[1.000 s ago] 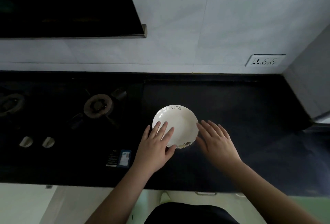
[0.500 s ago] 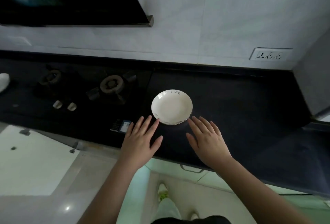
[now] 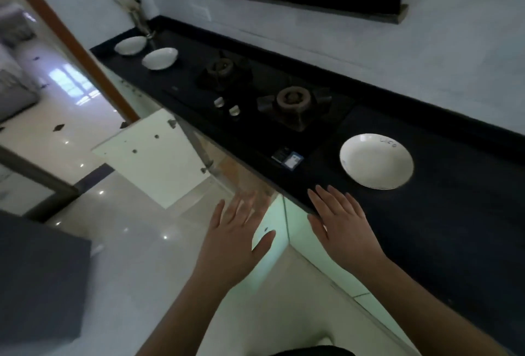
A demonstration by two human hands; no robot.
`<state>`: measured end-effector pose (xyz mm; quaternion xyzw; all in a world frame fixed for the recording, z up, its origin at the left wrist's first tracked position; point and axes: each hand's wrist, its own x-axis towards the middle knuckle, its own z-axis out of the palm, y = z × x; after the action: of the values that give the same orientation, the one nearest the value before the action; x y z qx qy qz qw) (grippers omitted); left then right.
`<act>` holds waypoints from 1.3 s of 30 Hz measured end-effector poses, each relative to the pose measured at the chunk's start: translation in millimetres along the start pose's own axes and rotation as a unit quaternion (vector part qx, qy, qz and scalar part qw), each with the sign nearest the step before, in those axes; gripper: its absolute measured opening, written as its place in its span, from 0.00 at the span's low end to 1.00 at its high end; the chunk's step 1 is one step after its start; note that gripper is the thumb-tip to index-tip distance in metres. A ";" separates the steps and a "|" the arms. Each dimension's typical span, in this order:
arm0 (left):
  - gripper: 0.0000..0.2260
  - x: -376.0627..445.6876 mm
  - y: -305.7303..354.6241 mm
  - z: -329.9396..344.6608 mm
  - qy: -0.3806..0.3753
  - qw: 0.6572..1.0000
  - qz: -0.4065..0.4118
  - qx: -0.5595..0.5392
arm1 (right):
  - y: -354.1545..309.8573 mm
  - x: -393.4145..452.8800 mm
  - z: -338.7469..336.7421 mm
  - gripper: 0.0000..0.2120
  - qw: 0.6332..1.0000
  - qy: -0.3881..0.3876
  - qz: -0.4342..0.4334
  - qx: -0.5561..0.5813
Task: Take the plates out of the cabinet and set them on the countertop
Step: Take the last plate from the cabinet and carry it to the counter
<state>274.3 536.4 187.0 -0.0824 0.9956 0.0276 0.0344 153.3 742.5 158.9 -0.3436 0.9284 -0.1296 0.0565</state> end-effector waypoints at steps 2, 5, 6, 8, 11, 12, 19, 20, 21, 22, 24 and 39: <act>0.30 -28.5 -21.8 -6.6 0.011 0.999 -0.039 -0.007 | -33.3 12.2 3.3 0.31 0.999 -0.012 -0.048 -0.014; 0.30 -76.5 -59.1 -9.7 0.018 0.993 -0.116 -0.010 | -91.8 24.7 6.4 0.30 0.992 -0.027 -0.116 -0.029; 0.30 -94.2 -71.4 -8.8 0.019 0.990 -0.142 -0.010 | -112.5 25.7 7.7 0.29 0.989 -0.029 -0.139 -0.028; 0.30 -132.3 -94.9 -5.7 0.020 0.982 -0.187 -0.011 | -153.7 23.0 12.1 0.28 0.982 -0.023 -0.188 -0.022; 0.31 -193.6 -128.9 -0.4 0.023 0.969 -0.246 -0.015 | -215.2 10.1 24.4 0.28 0.970 -0.020 -0.243 -0.010; 0.31 -214.7 -139.7 1.0 0.027 0.964 -0.265 -0.019 | -236.6 4.7 30.2 0.28 0.966 -0.017 -0.257 -0.007; 0.30 -351.3 -199.8 6.4 0.052 0.926 -0.374 -0.023 | -377.4 -38.9 74.3 0.30 0.931 -0.060 -0.360 -0.024; 0.30 -370.7 -206.5 8.1 0.050 0.921 -0.387 -0.021 | -391.7 -43.5 80.1 0.31 0.921 -0.072 -0.382 -0.030; 0.30 -389.1 -212.3 10.1 0.048 0.915 -0.400 -0.020 | -404.7 -47.5 84.9 0.31 0.914 -0.076 -0.397 -0.034; 0.30 -406.1 -217.4 12.0 0.049 0.909 -0.414 -0.020 | -416.3 -50.8 88.5 0.31 0.910 -0.076 -0.405 -0.037; 0.31 -433.8 -227.1 15.8 0.047 0.898 -0.437 -0.023 | -437.9 -56.1 93.6 0.30 0.907 -0.076 -0.413 -0.039; 0.31 -412.7 -321.5 53.1 0.039 0.878 -0.470 -0.082 | -497.6 31.5 157.0 0.29 0.896 -0.123 -0.423 -0.061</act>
<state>737.2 289.9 148.4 -0.5439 0.8347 0.0861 -0.0026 470.0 326.8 146.8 -0.7195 0.6874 -0.0412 0.0896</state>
